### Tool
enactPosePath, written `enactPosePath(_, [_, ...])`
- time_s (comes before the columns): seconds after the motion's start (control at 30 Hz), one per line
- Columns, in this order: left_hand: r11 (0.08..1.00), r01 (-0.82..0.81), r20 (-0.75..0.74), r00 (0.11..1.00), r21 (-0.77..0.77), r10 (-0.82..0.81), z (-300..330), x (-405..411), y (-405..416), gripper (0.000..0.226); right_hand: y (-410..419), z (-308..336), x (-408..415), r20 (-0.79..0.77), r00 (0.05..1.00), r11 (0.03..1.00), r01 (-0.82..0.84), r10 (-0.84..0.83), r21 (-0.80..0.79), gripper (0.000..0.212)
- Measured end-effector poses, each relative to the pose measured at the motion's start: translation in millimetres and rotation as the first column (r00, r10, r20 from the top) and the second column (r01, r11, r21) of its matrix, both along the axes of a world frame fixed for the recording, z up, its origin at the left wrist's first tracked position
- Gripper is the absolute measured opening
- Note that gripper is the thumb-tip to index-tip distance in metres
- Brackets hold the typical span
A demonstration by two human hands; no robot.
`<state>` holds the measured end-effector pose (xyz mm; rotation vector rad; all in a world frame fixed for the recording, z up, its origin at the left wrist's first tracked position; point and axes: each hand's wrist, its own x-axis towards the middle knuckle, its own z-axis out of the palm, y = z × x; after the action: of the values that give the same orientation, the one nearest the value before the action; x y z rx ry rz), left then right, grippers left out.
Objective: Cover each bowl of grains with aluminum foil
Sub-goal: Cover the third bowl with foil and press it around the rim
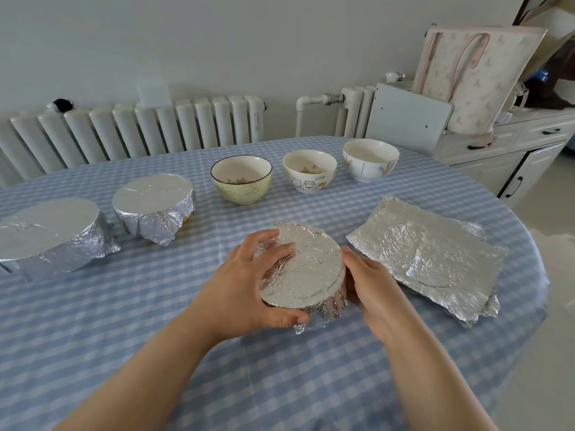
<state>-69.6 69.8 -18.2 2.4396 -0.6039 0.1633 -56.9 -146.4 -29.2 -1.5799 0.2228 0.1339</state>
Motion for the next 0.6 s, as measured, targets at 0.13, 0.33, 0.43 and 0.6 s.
enactPosePath(0.13, [0.998,-0.062,0.007,0.998,-0.014,0.062,-0.1,-4.8,-5.3,0.110,1.7,4.3,0.5,-0.015,1.000,0.996,-0.023,0.025,0.084,0.032])
enactPosePath(0.33, [0.972,-0.234,-0.072,0.969,0.034,0.236,3.6,-24.8,-27.2,0.121,6.3,10.5,11.9,-0.001,0.995,0.995,-0.101,0.101,0.025,0.047])
enactPosePath(0.43, [0.974,-0.212,-0.076,0.973,0.073,0.218,9.5,-27.6,-25.6,0.117,3.6,12.0,19.2,-0.010,0.994,0.994,-0.105,0.105,0.004,0.039])
enactPosePath(0.6, [0.961,-0.265,-0.102,0.957,0.084,0.273,19.2,-23.2,-14.7,0.099,1.4,13.7,23.7,-0.022,0.986,0.986,-0.168,0.168,0.006,0.031])
